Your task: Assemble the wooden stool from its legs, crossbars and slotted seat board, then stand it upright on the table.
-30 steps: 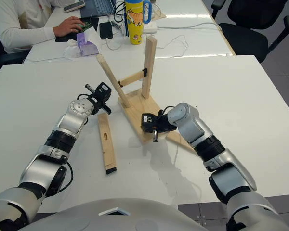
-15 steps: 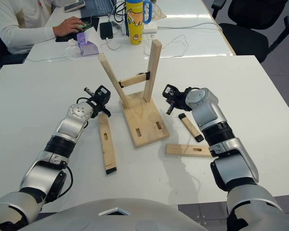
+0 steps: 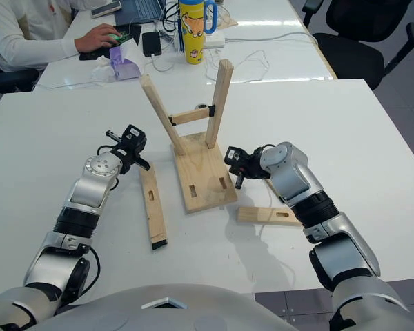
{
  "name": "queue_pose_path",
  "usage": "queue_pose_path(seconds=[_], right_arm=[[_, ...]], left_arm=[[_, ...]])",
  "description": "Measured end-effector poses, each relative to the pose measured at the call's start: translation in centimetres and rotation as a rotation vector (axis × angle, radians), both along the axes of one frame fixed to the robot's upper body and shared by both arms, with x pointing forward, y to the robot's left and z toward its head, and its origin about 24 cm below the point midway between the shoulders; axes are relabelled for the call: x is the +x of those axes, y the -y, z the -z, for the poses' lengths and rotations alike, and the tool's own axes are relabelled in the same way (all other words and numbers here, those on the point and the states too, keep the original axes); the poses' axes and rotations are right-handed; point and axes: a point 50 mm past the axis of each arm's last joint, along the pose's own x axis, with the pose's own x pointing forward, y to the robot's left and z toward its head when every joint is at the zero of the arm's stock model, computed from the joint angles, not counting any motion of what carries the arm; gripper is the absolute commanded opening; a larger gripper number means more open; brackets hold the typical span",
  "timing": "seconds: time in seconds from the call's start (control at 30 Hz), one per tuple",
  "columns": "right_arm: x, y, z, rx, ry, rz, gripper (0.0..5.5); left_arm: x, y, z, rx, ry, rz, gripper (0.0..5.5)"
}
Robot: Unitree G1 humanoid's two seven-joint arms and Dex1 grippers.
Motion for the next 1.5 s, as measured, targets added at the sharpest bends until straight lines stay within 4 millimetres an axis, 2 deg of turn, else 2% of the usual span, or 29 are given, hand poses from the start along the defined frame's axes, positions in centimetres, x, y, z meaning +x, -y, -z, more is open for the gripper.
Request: queue_pose_path(seconds=[0.07, 0.17, 0.2, 0.27, 0.4, 0.43, 0.5, 0.53, 0.67, 0.7, 0.83, 1.03, 1.23, 1.5], right_arm=[[1.0, -0.2, -1.7, 0.157, 0.097, 0.071, 0.01], [2.9, 0.6, -5.4, 0.351, 0.395, 0.187, 0.01], [3.4, 1.8, -7.1, 0.426, 0.525, 0.247, 0.01], [3.6, 3.6, -7.9, 0.484, 0.593, 0.314, 0.01], [2.6, 6.2, -6.7, 0.532, 0.595, 0.363, 0.01], [1.5, 7.9, -5.1, 0.481, 0.491, 0.375, 0.01], [0.2, 9.7, -3.2, 0.456, 0.35, 0.419, 0.01], [-0.7, 10.9, -2.2, 0.436, 0.264, 0.449, 0.2], [-3.4, 14.3, 0.3, 0.37, 0.067, 0.571, 0.68], [-4.1, 14.6, 0.9, 0.374, 0.012, 0.591, 0.86], [-6.0, 14.0, 2.5, 0.397, -0.155, 0.597, 1.44], [-6.2, 13.2, 2.2, 0.393, -0.188, 0.567, 2.31], [-6.1, 13.4, 3.0, 0.32, -0.163, 0.59, 2.31], [-6.5, 12.6, 3.5, 0.311, -0.199, 0.562, 2.31]], left_arm=[[-0.2, -0.3, -0.1, -0.011, 0.015, -0.021, 0.0], [-0.7, -0.9, -0.3, -0.047, 0.037, -0.064, 0.0], [-1.1, -1.2, -0.3, -0.07, 0.048, -0.091, 0.0], [-1.9, -1.4, 0.1, -0.096, 0.046, -0.12, 0.0], [-3.5, -0.9, 0.7, -0.158, 0.039, -0.136, 0.0], [-4.2, -0.9, 0.7, -0.196, 0.047, -0.156, 0.0], [-4.9, -0.9, 0.9, -0.257, 0.05, -0.194, 0.0], [-5.4, -0.7, 0.9, -0.298, 0.067, -0.222, 0.0], [-7.0, -0.3, 1.3, -0.372, 0.088, -0.287, 0.0], [-7.2, -0.3, 1.3, -0.377, 0.092, -0.299, 0.0], [-7.6, -0.3, 1.6, -0.382, 0.1, -0.334, 0.0], [-7.7, -0.6, 1.5, -0.376, 0.118, -0.358, 0.0], [-7.8, -0.2, 1.5, -0.374, 0.122, -0.347, 0.0], [-7.7, -0.1, 1.6, -0.374, 0.124, -0.341, 0.0]])
